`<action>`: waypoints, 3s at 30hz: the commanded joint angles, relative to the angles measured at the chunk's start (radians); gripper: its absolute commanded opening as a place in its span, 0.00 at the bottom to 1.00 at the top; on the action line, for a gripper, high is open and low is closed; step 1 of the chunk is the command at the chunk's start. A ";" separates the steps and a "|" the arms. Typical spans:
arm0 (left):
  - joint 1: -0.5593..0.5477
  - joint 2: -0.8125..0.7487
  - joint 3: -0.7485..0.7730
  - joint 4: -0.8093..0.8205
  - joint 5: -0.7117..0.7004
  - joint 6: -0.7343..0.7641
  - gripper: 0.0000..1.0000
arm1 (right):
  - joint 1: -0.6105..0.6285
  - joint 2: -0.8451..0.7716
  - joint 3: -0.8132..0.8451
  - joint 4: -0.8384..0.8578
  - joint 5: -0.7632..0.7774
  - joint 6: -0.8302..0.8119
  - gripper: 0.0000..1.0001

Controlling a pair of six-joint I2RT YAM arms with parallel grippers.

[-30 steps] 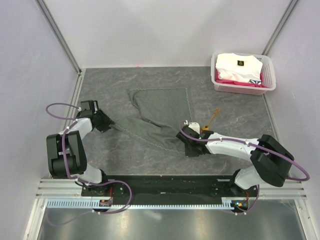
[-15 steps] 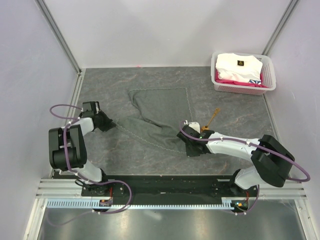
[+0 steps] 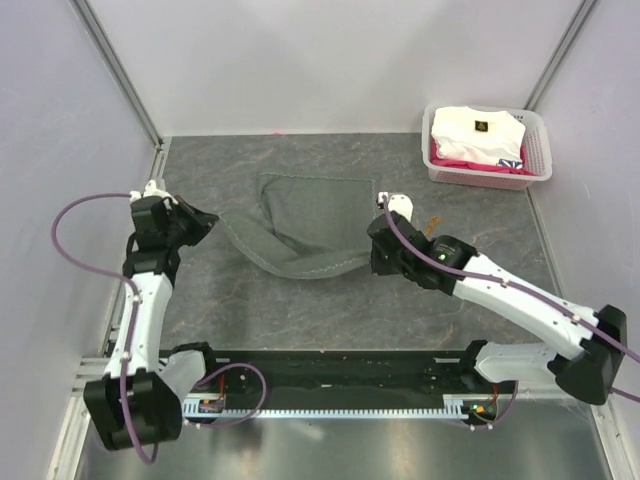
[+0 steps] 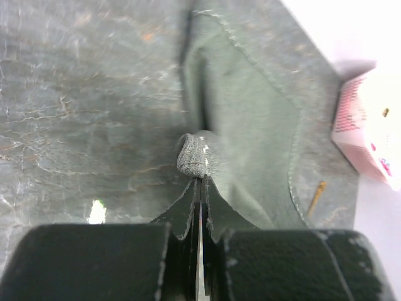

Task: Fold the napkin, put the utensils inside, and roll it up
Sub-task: Flatten the napkin out

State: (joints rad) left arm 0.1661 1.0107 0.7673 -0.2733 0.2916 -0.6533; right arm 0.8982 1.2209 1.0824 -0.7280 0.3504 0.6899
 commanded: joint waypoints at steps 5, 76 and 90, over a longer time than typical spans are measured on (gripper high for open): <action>-0.002 -0.173 0.088 -0.213 0.009 -0.066 0.02 | -0.004 -0.095 0.227 -0.155 0.125 -0.114 0.00; -0.004 -0.103 0.851 -0.506 -0.295 0.129 0.02 | -0.203 0.205 0.785 0.140 0.045 -0.527 0.00; 0.113 0.633 0.739 -0.191 -0.243 0.185 0.57 | -0.453 0.954 1.071 0.392 -0.349 -0.363 0.75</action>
State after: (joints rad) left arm 0.2470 1.5349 1.3903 -0.5625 -0.0139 -0.5026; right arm 0.4831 2.0590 1.9450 -0.3878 0.1856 0.2398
